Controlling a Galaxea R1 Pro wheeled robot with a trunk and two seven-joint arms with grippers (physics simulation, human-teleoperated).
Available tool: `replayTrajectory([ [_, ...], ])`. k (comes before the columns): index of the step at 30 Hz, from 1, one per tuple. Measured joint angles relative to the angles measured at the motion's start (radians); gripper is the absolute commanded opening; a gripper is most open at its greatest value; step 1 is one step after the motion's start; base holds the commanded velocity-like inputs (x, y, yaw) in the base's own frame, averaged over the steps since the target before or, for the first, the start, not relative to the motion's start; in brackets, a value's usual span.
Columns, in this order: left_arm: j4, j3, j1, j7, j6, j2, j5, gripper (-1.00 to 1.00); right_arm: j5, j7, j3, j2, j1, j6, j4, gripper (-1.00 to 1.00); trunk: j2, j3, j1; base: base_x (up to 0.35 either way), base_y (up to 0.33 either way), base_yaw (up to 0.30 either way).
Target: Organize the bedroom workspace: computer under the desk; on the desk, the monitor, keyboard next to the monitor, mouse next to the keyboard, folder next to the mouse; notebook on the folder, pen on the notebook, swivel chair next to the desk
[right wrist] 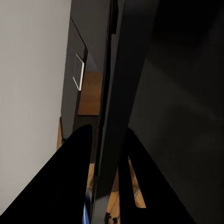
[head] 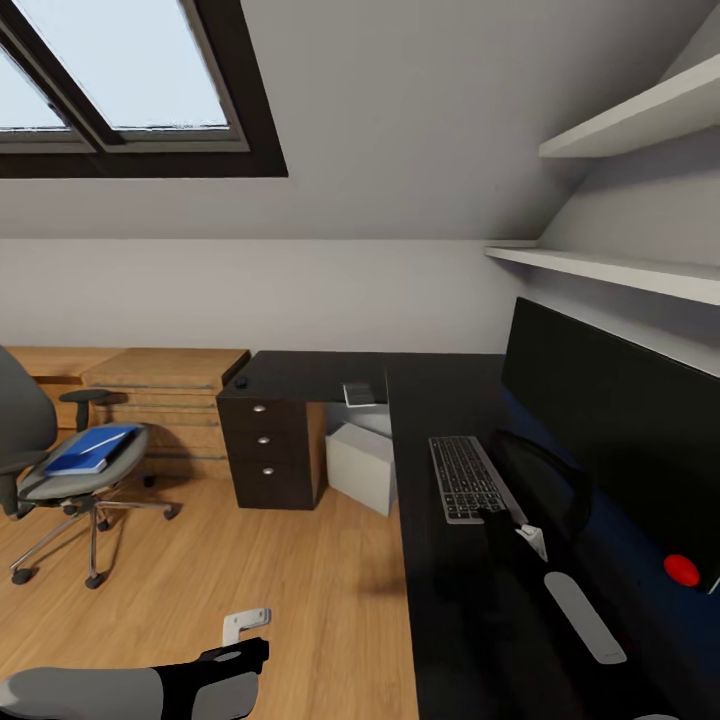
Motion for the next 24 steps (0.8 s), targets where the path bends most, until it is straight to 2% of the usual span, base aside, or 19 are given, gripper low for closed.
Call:
replayTrajectory([
  [6,0.0,-0.001,0.0,0.0,-0.001,0.0,-0.001,1.0,0.0,-0.001,0.001,0.001,0.0,-0.001,-0.001,-1.0,0.0,0.0,0.0,0.173,-0.044,0.0],
  [15,0.0,-0.001,0.0,0.0,0.0,0.0,0.0,1.0,0.003,0.03,0.0,0.001,-0.009,-0.007,0.033,-1.0,0.0,0.0,0.0,0.024,-0.008,0.0],
  [24,-0.001,-0.001,0.0,0.0,0.0,-0.001,-0.001,1.0,0.005,0.064,0.0,0.0,-0.077,-0.007,0.136,-1.0,0.0,0.0,0.0,0.0,0.0,0.0],
])
